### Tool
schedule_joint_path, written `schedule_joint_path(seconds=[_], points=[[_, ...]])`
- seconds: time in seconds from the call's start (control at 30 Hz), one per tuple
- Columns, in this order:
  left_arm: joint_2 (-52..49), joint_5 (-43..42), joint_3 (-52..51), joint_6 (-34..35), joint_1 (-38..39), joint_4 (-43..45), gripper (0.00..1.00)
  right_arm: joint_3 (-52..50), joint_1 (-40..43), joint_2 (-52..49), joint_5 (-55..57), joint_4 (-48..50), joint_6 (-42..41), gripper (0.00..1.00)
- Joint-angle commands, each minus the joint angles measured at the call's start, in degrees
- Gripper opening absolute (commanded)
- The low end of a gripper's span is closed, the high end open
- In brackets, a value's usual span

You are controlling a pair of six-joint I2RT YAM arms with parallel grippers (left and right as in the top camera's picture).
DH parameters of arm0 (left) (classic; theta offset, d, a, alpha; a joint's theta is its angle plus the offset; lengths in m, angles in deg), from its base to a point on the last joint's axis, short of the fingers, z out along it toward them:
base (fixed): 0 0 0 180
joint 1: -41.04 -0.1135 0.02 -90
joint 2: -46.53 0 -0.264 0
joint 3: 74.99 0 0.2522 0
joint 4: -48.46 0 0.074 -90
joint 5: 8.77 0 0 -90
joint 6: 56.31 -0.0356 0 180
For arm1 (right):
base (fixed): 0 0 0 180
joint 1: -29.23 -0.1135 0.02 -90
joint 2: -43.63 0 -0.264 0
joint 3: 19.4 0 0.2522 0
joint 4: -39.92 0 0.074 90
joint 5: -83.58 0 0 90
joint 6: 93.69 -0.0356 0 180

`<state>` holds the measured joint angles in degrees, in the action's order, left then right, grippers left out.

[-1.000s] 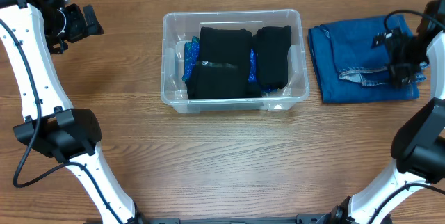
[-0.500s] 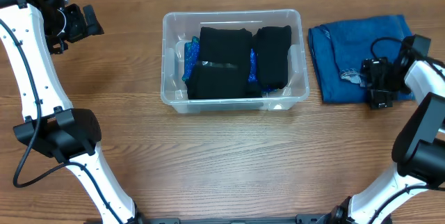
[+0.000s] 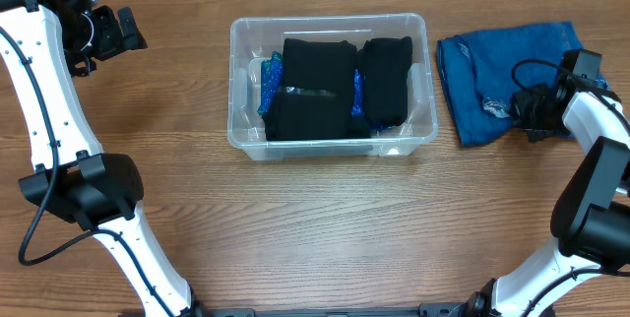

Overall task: Pack container
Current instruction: 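Open the right gripper and move it to the blue jeans, then grasp the folded blue jeans with the right gripper and lift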

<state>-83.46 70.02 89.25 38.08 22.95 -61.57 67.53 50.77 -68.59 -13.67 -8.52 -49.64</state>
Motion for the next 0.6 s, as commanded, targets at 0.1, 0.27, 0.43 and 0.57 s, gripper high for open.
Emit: schedule_joint_path(seconds=[0.1, 0.27, 0.43, 0.57], points=[[0.09, -0.61, 0.33, 0.55, 0.11, -0.11, 1.00, 0.57, -1.66, -1.31, -1.97, 0.39, 9.25, 0.04], [0.09, -0.63, 0.33, 0.55, 0.11, -0.11, 1.00, 7.96, -1.68, 4.96, -1.99, -7.54, 13.27, 0.04], [0.09, -0.61, 0.33, 0.55, 0.11, -0.11, 1.00, 15.76, -1.68, 13.03, -3.58, -14.93, 13.44, 0.04], [0.09, -0.63, 0.33, 0.55, 0.11, -0.11, 1.00, 16.59, -1.68, 18.49, -5.09, -15.58, 13.42, 0.04]])
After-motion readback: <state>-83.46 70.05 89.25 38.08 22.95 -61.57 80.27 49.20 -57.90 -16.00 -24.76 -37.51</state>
